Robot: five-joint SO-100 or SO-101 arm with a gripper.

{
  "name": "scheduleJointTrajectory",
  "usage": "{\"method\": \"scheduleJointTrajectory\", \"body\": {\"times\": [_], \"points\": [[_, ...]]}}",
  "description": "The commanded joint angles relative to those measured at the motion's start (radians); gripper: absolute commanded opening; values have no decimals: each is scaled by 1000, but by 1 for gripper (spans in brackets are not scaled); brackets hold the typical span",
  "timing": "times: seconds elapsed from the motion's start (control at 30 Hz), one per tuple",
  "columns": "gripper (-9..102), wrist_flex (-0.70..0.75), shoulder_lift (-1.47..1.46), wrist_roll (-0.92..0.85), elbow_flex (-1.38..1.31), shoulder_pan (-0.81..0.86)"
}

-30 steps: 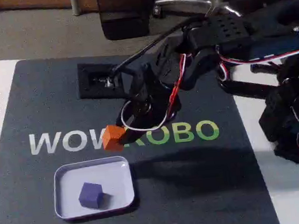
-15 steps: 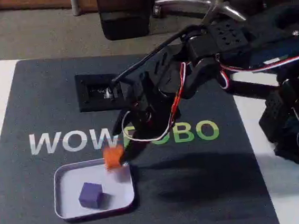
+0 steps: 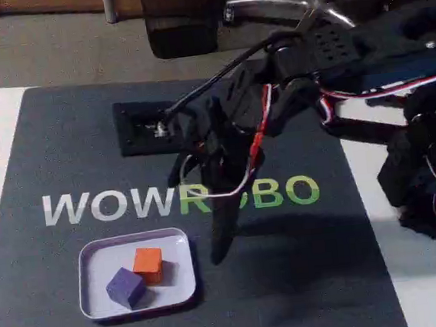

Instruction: Move blocks one by one until all three blocks are in the tray.

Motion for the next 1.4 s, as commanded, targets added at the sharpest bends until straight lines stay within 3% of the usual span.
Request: {"method": "scheduleJointTrajectory", "body": {"times": [0.0,0.33,0.7,1.07,1.37], "points": [[51,-5,146,-81,71,34],[30,-3,483,-64,321,71],[26,172,738,153,353,46],[26,281,1338,103,721,74],[21,342,1516,40,864,78]]}}
